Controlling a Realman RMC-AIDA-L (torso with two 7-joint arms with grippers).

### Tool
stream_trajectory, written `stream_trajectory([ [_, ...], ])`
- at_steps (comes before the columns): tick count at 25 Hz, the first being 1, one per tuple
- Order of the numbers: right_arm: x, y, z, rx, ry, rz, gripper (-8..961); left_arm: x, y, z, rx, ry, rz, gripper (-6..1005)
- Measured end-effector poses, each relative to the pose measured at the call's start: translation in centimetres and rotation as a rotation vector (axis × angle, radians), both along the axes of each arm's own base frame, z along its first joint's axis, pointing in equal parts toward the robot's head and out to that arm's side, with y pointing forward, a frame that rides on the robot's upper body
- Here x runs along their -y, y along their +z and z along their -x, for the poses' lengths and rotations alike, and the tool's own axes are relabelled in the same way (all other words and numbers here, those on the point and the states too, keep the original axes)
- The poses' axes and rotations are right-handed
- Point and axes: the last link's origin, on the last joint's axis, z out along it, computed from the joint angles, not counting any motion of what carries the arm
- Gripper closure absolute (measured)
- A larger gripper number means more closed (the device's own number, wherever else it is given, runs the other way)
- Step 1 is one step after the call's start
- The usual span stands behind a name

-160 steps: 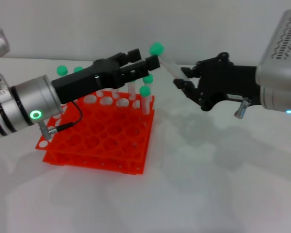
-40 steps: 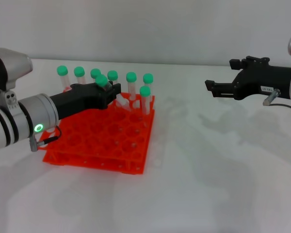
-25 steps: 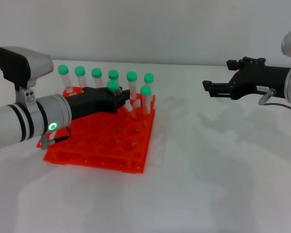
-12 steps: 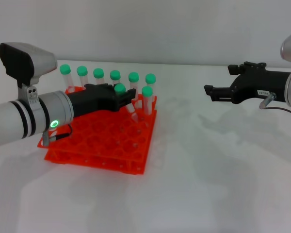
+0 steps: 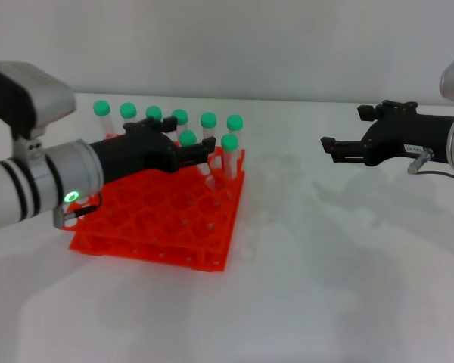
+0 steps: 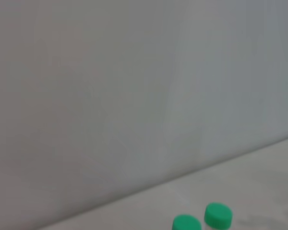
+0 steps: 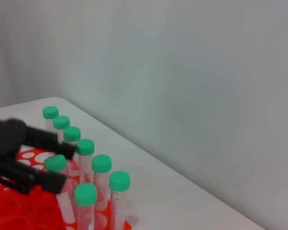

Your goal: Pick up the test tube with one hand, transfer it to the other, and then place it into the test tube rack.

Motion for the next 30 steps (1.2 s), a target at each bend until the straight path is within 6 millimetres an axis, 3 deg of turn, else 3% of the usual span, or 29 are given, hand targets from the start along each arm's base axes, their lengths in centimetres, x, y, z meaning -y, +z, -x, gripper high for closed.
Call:
stream_trajectory([
  [1, 0.0, 0.0, 0.0, 0.001, 0.000, 0.001, 96, 0.3, 0.3, 0.0, 0.007, -0.014, -0.015, 247],
  [6, 0.5, 0.7, -0.5, 0.010, 0.010, -0.017, 96, 2.2, 2.7, 0.1, 0.088, -0.074, -0.108, 106],
  [12, 1.4, 3.7, -2.4, -0.018, -0.011, -0.118, 96, 6.0, 6.5, 2.2, 0.191, -0.151, -0.348, 106],
  [17, 2.0, 6.9, -6.3, -0.112, -0.049, -0.211, 96, 9.4, 8.5, 4.7, 0.356, -0.199, -0.608, 106],
  [24, 4.3, 10.6, -13.8, -0.335, -0.050, -0.329, 96, 9.8, 8.3, 6.6, 0.410, -0.147, -0.743, 106],
  [30, 6.8, 12.6, -17.3, -0.435, -0.008, -0.478, 96, 8.4, 7.3, 6.2, 0.384, -0.153, -0.774, 106],
])
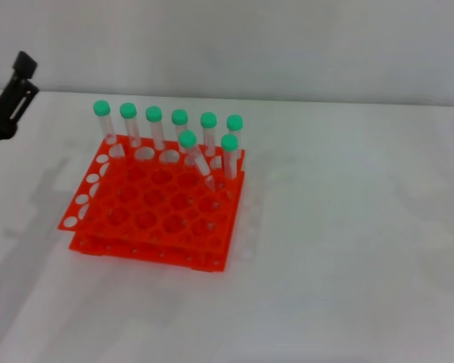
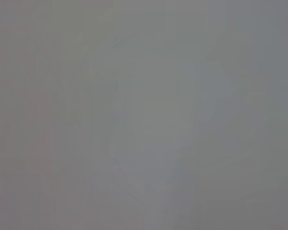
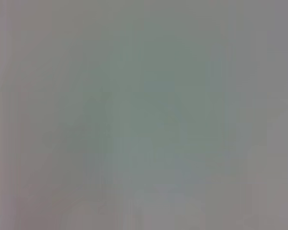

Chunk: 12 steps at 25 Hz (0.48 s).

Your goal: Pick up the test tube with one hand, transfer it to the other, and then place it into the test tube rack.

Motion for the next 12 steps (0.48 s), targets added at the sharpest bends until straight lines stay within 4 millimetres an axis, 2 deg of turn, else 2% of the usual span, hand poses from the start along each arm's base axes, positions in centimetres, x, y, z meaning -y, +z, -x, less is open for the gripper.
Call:
stream_trajectory([
  [5, 1.4, 0.7, -1.6, 0.056, -0.025, -0.031, 96, -0.9, -1.0, -0.2, 0.009, 0.017, 0.017, 106],
  [12, 2.8, 0.9, -2.4, 0.077, -0.017, -0.051, 96, -0.7, -2.6, -0.7, -0.027, 0.007, 0.035, 106],
])
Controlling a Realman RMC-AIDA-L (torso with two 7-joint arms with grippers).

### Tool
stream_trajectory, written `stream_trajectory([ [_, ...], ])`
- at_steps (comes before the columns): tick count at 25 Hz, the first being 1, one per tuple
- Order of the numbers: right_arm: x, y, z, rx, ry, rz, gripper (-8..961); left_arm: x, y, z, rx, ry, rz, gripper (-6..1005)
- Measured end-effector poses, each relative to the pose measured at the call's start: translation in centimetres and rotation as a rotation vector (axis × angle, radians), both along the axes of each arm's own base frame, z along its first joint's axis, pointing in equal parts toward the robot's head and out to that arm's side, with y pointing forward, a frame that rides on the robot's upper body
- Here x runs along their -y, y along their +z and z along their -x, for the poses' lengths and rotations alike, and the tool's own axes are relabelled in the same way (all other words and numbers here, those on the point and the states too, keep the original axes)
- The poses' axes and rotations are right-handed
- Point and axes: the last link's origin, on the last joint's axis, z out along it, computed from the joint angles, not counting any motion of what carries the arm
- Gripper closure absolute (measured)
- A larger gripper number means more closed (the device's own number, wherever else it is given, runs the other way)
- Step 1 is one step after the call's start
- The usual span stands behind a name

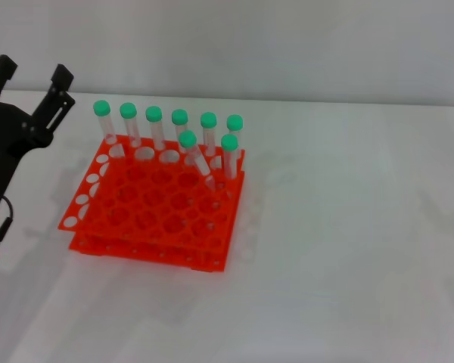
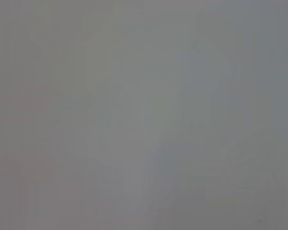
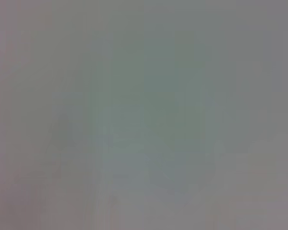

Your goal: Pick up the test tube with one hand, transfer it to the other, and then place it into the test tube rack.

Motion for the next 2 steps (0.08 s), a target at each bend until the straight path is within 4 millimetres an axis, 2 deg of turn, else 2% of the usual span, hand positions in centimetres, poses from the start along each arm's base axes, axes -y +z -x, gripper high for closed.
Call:
stream_trajectory([
  [2, 0.35, 0.29, -0.11, 0.007, 0.007, -0.012, 96, 0.06, -0.28, -0.17, 0.008, -0.001, 0.001, 106],
])
